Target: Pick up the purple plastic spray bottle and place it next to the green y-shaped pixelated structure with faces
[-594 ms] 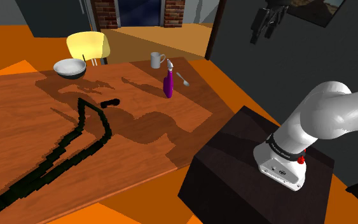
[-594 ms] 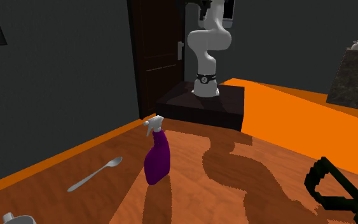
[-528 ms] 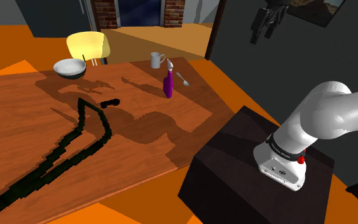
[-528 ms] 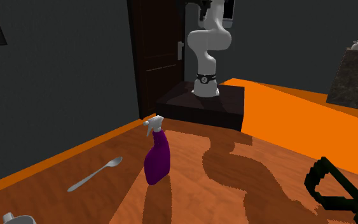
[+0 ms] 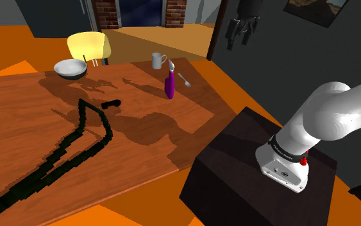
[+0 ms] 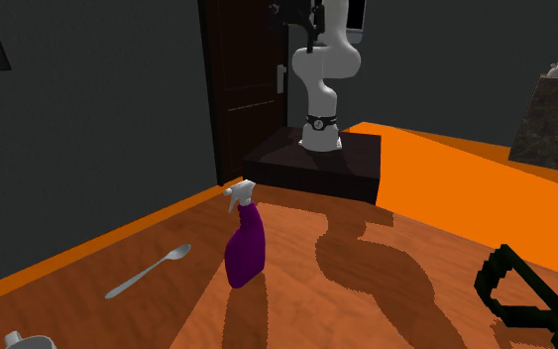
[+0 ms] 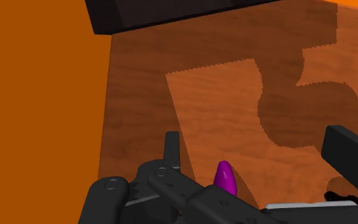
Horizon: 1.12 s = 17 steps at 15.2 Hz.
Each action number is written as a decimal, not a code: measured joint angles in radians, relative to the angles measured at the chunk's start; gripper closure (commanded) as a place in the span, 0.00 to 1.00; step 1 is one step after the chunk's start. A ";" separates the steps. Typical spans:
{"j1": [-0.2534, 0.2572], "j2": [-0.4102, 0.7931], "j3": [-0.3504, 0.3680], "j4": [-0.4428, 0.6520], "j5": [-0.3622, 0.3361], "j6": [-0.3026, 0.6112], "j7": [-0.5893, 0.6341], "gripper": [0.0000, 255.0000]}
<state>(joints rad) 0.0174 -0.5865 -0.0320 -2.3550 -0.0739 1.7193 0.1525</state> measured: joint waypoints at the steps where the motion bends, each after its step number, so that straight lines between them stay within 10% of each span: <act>1: 0.000 0.046 -0.002 0.019 0.000 0.026 0.001 0.00; 17: 0.006 0.667 -0.001 0.371 0.029 0.269 0.043 0.00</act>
<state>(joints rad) 0.0239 0.0804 -0.0333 -1.9845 -0.0445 1.9882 0.1960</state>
